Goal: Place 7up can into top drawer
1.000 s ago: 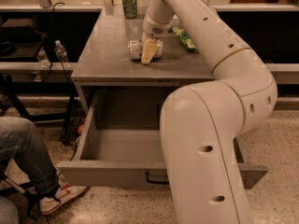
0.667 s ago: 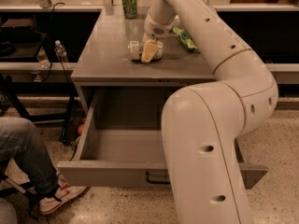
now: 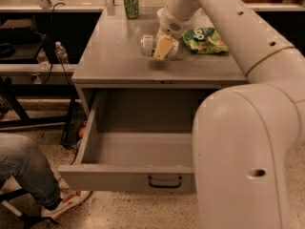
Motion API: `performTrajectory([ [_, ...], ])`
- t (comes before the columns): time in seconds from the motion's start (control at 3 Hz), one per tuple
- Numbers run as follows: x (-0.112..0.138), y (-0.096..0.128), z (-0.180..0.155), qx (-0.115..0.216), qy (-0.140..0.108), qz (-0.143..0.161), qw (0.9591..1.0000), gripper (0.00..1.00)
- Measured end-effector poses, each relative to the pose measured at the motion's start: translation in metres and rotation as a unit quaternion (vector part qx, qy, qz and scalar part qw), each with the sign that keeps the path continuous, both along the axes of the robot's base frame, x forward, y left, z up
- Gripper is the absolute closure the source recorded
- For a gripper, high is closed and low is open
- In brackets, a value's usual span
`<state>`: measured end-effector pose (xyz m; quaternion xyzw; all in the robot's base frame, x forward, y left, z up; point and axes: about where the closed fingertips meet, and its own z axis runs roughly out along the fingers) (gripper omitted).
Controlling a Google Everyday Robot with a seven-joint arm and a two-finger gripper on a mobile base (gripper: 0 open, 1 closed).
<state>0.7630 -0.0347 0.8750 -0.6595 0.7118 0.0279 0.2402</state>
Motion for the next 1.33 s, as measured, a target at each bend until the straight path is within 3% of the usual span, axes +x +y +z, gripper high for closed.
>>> performTrajectory([
  [0.33, -0.056, -0.024, 0.020, 0.015, 0.021, -0.032, 0.9991, 1.00],
  [0.67, -0.100, -0.036, 0.012, 0.021, 0.059, -0.055, 0.9965, 1.00],
  [1.0, -0.157, -0.047, -0.001, 0.048, 0.114, -0.094, 0.9879, 1.00],
  [1.33, -0.169, -0.050, -0.013, 0.047, 0.131, -0.100, 0.9851, 1.00],
])
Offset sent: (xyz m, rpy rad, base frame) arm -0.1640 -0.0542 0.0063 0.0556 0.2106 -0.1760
